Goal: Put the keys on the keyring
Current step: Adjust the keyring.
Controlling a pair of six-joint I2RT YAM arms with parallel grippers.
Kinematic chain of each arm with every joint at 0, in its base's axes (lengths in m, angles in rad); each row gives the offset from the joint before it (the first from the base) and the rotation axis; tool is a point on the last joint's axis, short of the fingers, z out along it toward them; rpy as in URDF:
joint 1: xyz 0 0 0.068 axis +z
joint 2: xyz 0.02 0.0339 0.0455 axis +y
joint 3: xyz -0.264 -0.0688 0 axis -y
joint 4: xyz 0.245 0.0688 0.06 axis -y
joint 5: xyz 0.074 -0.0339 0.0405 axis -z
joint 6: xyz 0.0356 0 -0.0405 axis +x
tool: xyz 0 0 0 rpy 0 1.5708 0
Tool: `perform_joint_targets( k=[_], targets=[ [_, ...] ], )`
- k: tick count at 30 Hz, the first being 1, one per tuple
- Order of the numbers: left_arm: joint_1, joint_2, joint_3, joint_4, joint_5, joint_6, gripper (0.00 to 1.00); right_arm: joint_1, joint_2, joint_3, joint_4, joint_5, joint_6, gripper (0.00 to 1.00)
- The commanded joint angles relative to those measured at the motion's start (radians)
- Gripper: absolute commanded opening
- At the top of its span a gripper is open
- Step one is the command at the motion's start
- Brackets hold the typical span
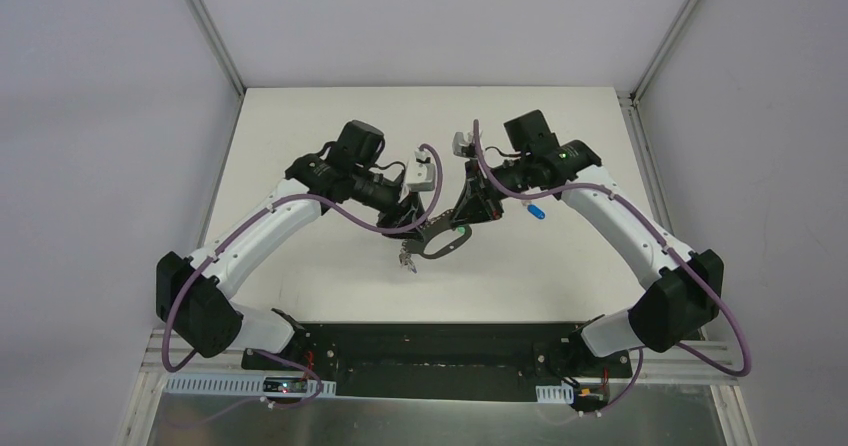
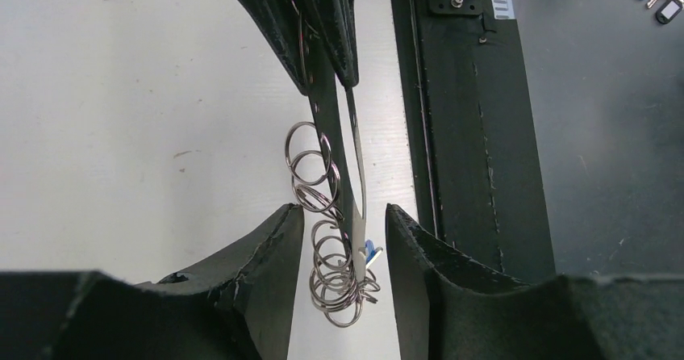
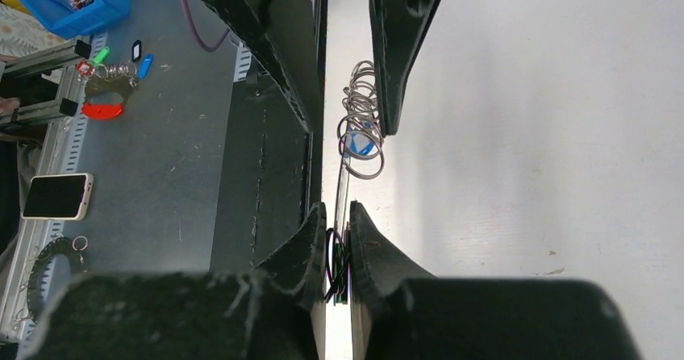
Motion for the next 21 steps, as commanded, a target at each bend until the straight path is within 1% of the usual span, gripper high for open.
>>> perform_joint_targets(
  k=[1, 4, 6, 9, 11, 12, 14, 15, 16, 19, 21],
  targets=[
    [0.001, 0.012, -0.027, 0.051, 0.066, -0.042, 0.42, 0.005, -0.037, 0.073, -0.008, -0.03, -0.031, 0.0],
    [0.001, 0.009, -0.039, 0.063, 0.069, -0.046, 0.39, 0.005, -0.033, 0.084, -0.013, -0.031, -0.031, 0.0],
    [0.001, 0.009, -0.042, 0.066, 0.073, -0.047, 0.33, 0.005, -0.03, 0.087, -0.012, -0.025, -0.032, 0.0],
    [0.001, 0.007, -0.043, 0.06, 0.077, -0.047, 0.18, 0.004, -0.029, 0.085, -0.012, -0.014, -0.036, 0.0],
    [0.001, 0.005, -0.042, 0.053, 0.077, -0.046, 0.04, 0.002, -0.029, 0.085, -0.012, -0.004, -0.037, 0.0],
    [0.001, 0.001, -0.043, 0.05, 0.076, -0.047, 0.0, -0.001, -0.03, 0.085, -0.008, -0.001, -0.035, 0.0],
    [0.001, -0.011, -0.045, 0.06, 0.07, -0.074, 0.0, -0.01, -0.032, 0.084, 0.021, 0.012, 0.003, 0.0],
    [0.001, -0.021, -0.05, 0.083, 0.052, -0.113, 0.0, -0.016, -0.033, 0.084, 0.041, 0.023, 0.03, 0.02],
    [0.001, -0.032, -0.057, 0.116, 0.029, -0.158, 0.0, -0.02, -0.033, 0.084, 0.068, 0.043, 0.066, 0.04],
    [0.001, -0.065, -0.063, 0.171, -0.095, -0.283, 0.0, -0.039, -0.034, 0.078, 0.16, 0.12, 0.201, 0.24],
    [0.0, -0.078, -0.04, 0.151, -0.189, -0.316, 0.0, -0.057, -0.032, 0.076, 0.212, 0.148, 0.282, 0.35]
  ],
)
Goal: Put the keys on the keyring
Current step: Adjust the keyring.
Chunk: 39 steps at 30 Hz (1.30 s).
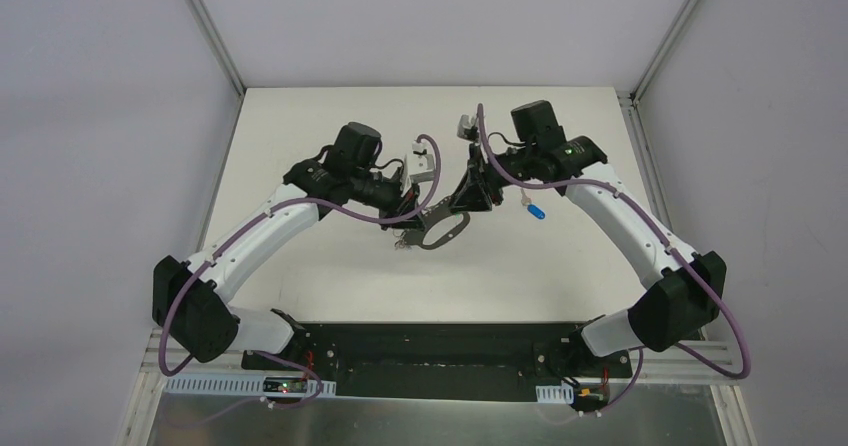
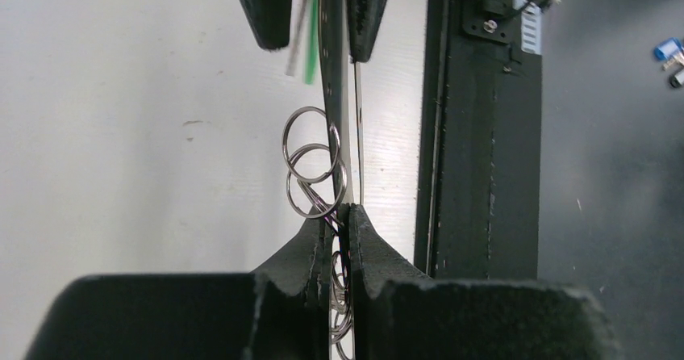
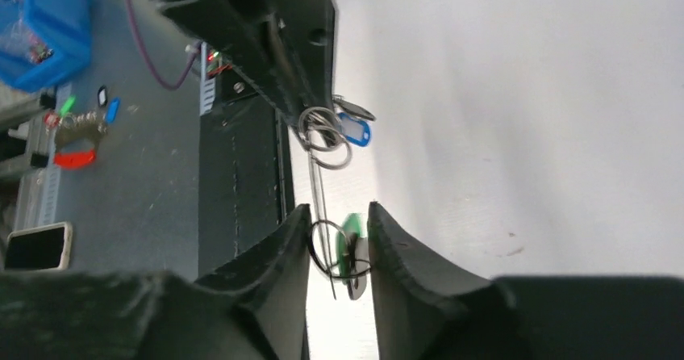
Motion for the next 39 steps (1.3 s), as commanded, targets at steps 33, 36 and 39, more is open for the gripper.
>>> perform_joint_targets(
  k=[33, 36, 39],
  targets=[
    [-0.271, -0.042, 0.046, 0.041, -1.33, 0.048, 0.0, -0.067, 0.238, -0.038, 0.824, 0.007, 1.256, 0.71],
    [-0.289, -0.033, 0.046, 0.058, -1.373, 0.081, 0.0, -0.067, 0.252, -0.07, 0.896, -0.008, 1.324, 0.66],
    [-0.307, -0.024, 0.04, 0.081, -1.41, 0.115, 0.0, -0.064, 0.27, -0.098, 0.959, -0.025, 1.393, 0.61]
  ],
)
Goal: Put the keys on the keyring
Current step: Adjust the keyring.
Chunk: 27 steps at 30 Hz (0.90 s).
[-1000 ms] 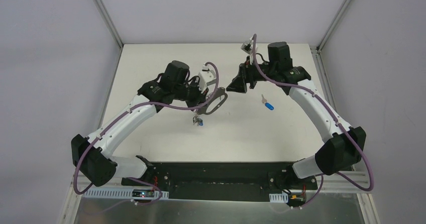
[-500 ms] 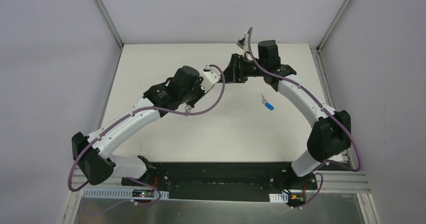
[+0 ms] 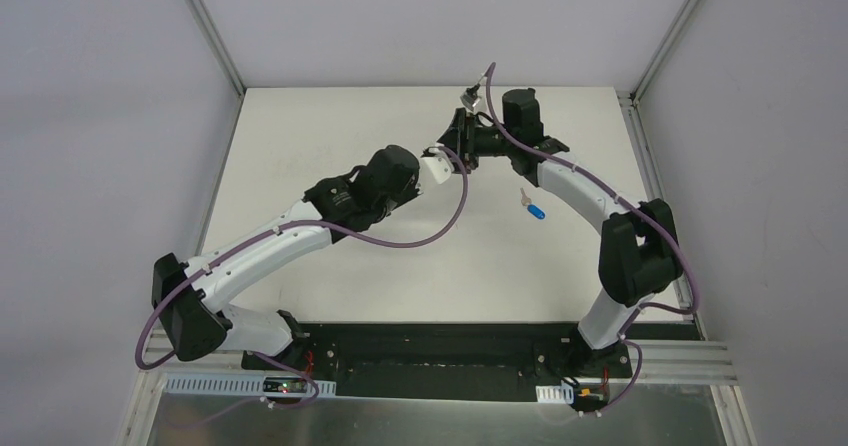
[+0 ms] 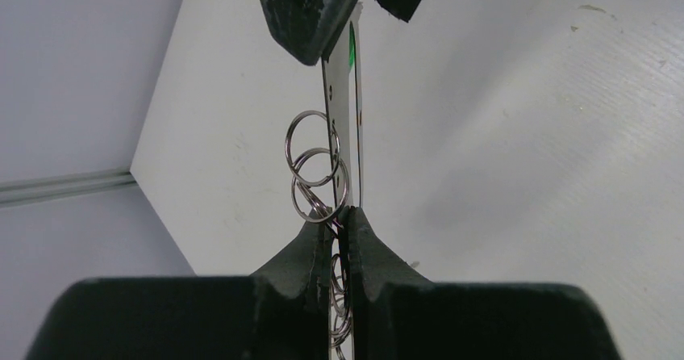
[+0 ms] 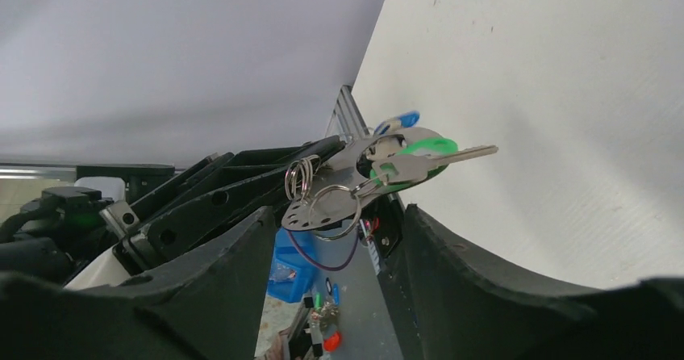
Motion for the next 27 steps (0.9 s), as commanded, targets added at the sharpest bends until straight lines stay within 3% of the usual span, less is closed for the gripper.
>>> perform_joint_targets(
  k=[1, 14, 18, 27],
  targets=[
    [-0.033, 0.011, -0.007, 0.077, -0.121, 0.08, 0.0, 0.007, 0.022, -0.027, 0.159, -0.054, 0.155, 0.6],
    [-0.082, 0.041, -0.029, 0.119, -0.178, 0.137, 0.0, 0.011, 0.074, -0.059, 0.284, -0.068, 0.27, 0.25],
    [-0.099, 0.049, -0.038, 0.136, -0.194, 0.156, 0.0, 0.011, 0.089, -0.069, 0.33, -0.068, 0.316, 0.26],
    [-0.114, 0.049, -0.069, 0.165, -0.218, 0.179, 0.0, -0.009, 0.099, -0.086, 0.341, -0.044, 0.361, 0.4]
  ],
)
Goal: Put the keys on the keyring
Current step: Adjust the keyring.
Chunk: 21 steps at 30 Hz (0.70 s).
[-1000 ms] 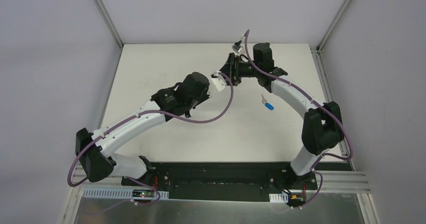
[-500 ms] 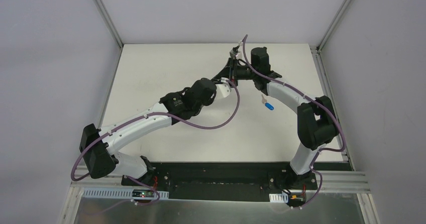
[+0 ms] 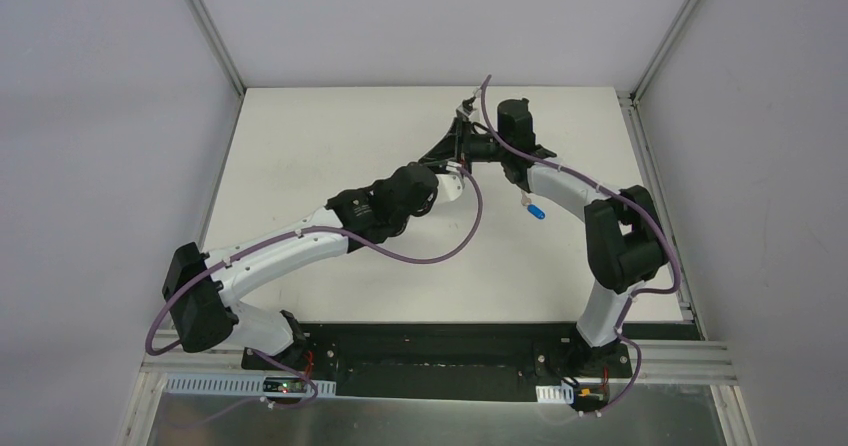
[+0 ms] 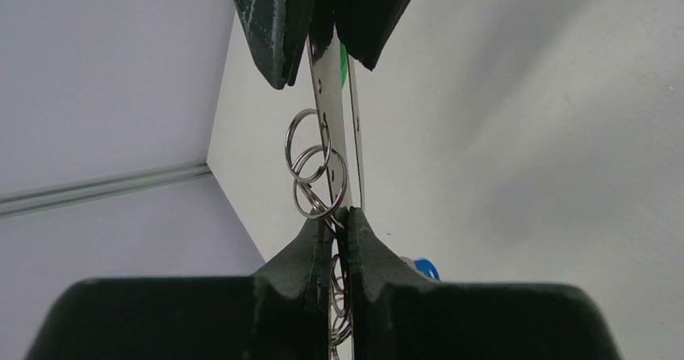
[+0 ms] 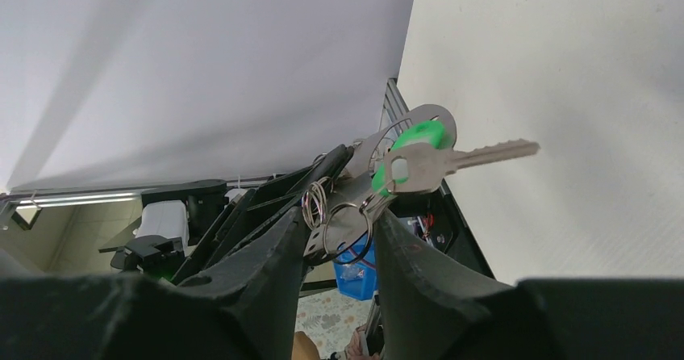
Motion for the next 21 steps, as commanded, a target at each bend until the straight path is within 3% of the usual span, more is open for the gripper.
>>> perform_joint_targets(
  k=[1, 5, 18, 21],
  targets=[
    [-0.025, -0.01, -0.016, 0.076, -0.005, 0.035, 0.0, -0.014, -0.001, -0.016, 0.077, 0.018, 0.034, 0.4],
    [-0.036, -0.004, -0.025, 0.089, -0.016, 0.052, 0.0, -0.015, 0.007, -0.03, 0.114, 0.016, 0.067, 0.41],
    [-0.051, 0.009, -0.028, 0.09, -0.01, 0.071, 0.0, -0.018, 0.002, -0.041, 0.16, 0.014, 0.105, 0.01],
    [-0.052, 0.009, -0.027, 0.069, 0.015, 0.077, 0.0, -0.036, -0.004, -0.044, 0.161, 0.018, 0.104, 0.0]
  ],
)
